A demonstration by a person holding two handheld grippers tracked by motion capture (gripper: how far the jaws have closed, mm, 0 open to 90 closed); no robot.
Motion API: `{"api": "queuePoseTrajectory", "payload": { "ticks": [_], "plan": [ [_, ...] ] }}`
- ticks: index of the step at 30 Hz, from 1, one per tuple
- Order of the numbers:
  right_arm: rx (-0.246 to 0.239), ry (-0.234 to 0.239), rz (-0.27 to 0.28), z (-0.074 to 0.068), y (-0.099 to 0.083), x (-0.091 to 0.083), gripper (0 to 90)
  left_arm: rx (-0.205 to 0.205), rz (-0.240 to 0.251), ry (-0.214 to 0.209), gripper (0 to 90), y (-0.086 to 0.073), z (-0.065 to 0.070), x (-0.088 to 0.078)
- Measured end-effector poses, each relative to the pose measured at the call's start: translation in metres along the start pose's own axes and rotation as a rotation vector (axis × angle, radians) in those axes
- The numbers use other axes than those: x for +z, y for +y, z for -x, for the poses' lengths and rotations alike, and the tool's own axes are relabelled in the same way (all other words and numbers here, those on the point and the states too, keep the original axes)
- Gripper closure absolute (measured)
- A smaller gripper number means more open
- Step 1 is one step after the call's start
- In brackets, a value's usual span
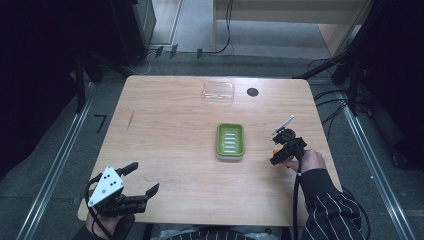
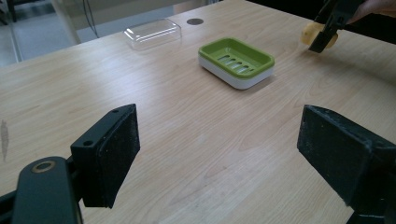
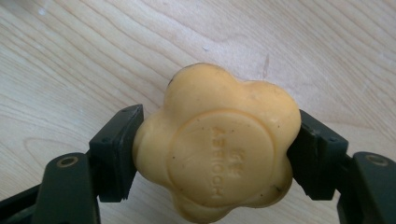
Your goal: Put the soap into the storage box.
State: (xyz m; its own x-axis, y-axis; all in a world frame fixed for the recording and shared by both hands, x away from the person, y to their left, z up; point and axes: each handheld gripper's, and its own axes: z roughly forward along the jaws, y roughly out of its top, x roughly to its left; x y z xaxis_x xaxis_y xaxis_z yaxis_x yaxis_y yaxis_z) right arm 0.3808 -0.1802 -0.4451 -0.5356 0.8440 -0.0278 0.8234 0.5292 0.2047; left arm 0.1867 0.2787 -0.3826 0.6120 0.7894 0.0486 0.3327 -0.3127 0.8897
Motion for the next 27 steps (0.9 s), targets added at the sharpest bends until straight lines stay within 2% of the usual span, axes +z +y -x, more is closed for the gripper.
{"api": "queuePoseTrajectory", "payload": {
  "ticks": [15,27],
  "plan": [
    [-0.055,-0.003,0.048,-0.011,0.019,-0.007,27.8,-0.02,0.0,0.043,13.6,-0.006,0.001,-0.013],
    [-0.068,-0.004,0.082,-0.016,0.028,-0.014,27.8,-0.031,-0.001,0.064,13.6,-0.01,0.002,-0.02]
  ]
}}
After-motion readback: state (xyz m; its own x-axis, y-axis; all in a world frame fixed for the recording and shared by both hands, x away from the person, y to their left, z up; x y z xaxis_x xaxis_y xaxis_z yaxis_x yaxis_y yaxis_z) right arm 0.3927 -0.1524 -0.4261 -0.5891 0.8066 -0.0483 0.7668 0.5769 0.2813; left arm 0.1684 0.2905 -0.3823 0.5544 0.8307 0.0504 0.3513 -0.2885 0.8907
